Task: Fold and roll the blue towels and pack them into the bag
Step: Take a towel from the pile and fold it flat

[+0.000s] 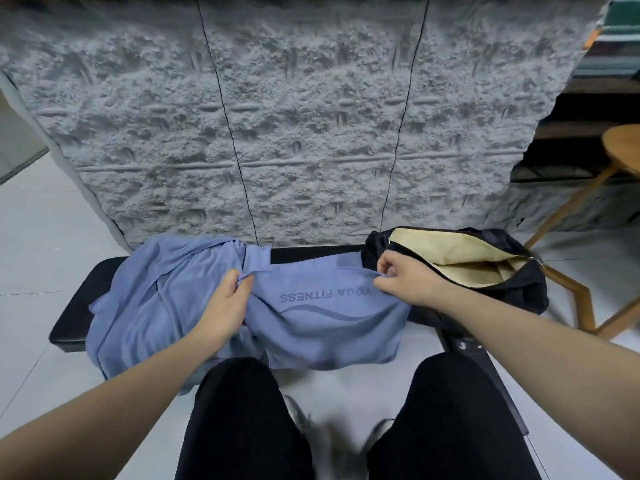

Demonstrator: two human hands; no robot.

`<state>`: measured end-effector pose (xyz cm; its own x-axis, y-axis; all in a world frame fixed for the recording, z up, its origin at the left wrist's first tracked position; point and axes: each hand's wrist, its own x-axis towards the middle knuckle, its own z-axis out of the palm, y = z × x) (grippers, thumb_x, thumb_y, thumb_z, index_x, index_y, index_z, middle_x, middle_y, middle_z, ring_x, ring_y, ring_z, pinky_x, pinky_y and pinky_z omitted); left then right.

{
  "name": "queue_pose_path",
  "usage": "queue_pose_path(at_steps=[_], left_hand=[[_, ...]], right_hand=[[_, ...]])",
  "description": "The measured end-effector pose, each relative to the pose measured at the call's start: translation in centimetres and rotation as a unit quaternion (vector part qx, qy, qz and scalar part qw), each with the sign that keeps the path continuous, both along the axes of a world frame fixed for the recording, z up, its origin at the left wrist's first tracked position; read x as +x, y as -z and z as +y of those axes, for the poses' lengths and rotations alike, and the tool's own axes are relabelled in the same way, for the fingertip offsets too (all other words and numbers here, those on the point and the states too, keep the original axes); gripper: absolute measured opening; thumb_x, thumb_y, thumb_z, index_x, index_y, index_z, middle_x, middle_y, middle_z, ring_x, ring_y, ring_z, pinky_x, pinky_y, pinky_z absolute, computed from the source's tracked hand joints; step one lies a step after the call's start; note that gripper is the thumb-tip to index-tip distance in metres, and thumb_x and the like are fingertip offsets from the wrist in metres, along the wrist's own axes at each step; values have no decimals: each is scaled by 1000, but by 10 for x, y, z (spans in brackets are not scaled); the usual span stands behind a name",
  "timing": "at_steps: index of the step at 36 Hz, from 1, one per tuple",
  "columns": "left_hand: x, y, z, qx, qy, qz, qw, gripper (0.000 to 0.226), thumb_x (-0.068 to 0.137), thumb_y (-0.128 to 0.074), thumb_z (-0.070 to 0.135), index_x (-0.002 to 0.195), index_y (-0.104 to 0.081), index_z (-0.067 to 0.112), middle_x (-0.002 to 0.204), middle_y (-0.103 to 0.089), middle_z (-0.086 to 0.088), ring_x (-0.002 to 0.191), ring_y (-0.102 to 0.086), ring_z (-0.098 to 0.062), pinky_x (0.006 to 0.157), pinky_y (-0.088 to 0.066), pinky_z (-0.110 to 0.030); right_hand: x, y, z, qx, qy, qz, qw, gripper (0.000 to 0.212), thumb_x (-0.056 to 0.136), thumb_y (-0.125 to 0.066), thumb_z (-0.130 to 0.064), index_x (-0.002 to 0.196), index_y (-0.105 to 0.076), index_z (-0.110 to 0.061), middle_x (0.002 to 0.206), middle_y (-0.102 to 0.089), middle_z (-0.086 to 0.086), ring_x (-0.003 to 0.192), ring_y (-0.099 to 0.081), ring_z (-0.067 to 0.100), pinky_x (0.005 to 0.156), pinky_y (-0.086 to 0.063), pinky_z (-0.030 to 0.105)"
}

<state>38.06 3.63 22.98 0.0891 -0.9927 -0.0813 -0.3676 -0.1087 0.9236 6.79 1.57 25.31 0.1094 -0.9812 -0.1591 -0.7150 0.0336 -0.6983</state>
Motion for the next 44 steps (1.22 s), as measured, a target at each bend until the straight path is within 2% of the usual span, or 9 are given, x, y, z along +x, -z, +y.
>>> queue_pose_path(at_steps=[6, 12, 17, 21, 26, 32, 36, 39, 44], left_hand=[[2, 22, -39, -16, -21, -36, 999, 30, 102, -46, 28, 79, -30, 16, 69, -26, -2, 63, -28, -15, 56, -25, -31], [6, 50, -83, -8, -39, -40, 998, 29, 102, -45, 26, 79, -32, 14, 68, -28, -1, 59, -28, -12, 54, -26, -27], [6, 78, -118, 10, -65, -33, 997, 28, 102, -47, 24, 79, -37, 12, 71, -35, -4, 66, -33, -16, 57, -29, -28], [3, 100, -134, 39, -73, -18, 996, 25, 100, -52, 24, 92, -54, 0, 77, -48, -5, 70, -43, -16, 61, -35, -27], [2, 127, -149, 69, -54, -28, 996, 19, 99, -53, 21, 94, -58, 3, 76, -51, -4, 65, -44, -14, 53, -36, -18], [2, 141, -160, 63, -52, -50, 995, 12, 99, -52, 22, 91, -58, 17, 74, -56, -2, 64, -48, -16, 56, -37, -27], [1, 143, -168, 55, -71, -43, 995, 14, 99, -52, 22, 92, -58, 12, 74, -55, -3, 65, -46, -17, 56, -37, -28], [-1, 146, -173, 60, -62, -55, 995, 16, 99, -52, 21, 94, -58, 7, 76, -54, -4, 66, -43, -18, 55, -36, -28], [0, 151, -184, 88, -51, -100, 990, 15, 95, -56, 18, 85, -62, 9, 72, -55, -4, 65, -46, -19, 56, -37, -28]], right_hand=[[11, 15, -50, -31, 39, 26, 998, 7, 85, -57, -13, 89, -55, -19, 69, -57, -3, 65, -50, 15, 60, -39, 26], [22, 44, -102, -14, 40, 59, 997, 8, 94, -56, -20, 96, -63, -16, 85, -60, -5, 84, -55, 14, 65, -36, 26], [32, 72, -130, 2, 84, 3, 996, 14, 98, -49, -17, 95, -63, -14, 77, -54, -8, 76, -50, 14, 54, -36, 12], [36, 100, -140, 22, 99, 28, 994, 9, 98, -47, -20, 101, -55, -18, 81, -57, -5, 80, -57, 20, 60, -42, 27], [32, 133, -142, 34, 60, 106, 992, 6, 97, -46, -16, 103, -46, -15, 78, -56, -2, 78, -59, 25, 70, -50, 36], [18, 148, -151, 12, 101, 39, 994, 4, 100, -48, -23, 96, -50, -22, 81, -59, -2, 72, -55, 18, 57, -42, 27], [19, 147, -166, -3, 111, 3, 994, 12, 102, -47, -20, 104, -59, -19, 92, -64, 0, 81, -57, 17, 63, -43, 26], [20, 150, -182, 3, 111, 11, 994, 20, 102, -44, -18, 107, -63, -13, 97, -65, 5, 83, -57, 19, 68, -45, 30], [24, 160, -200, -1, 109, 39, 993, 22, 99, -45, -12, 99, -65, -5, 95, -67, 12, 80, -56, 22, 60, -41, 28]])
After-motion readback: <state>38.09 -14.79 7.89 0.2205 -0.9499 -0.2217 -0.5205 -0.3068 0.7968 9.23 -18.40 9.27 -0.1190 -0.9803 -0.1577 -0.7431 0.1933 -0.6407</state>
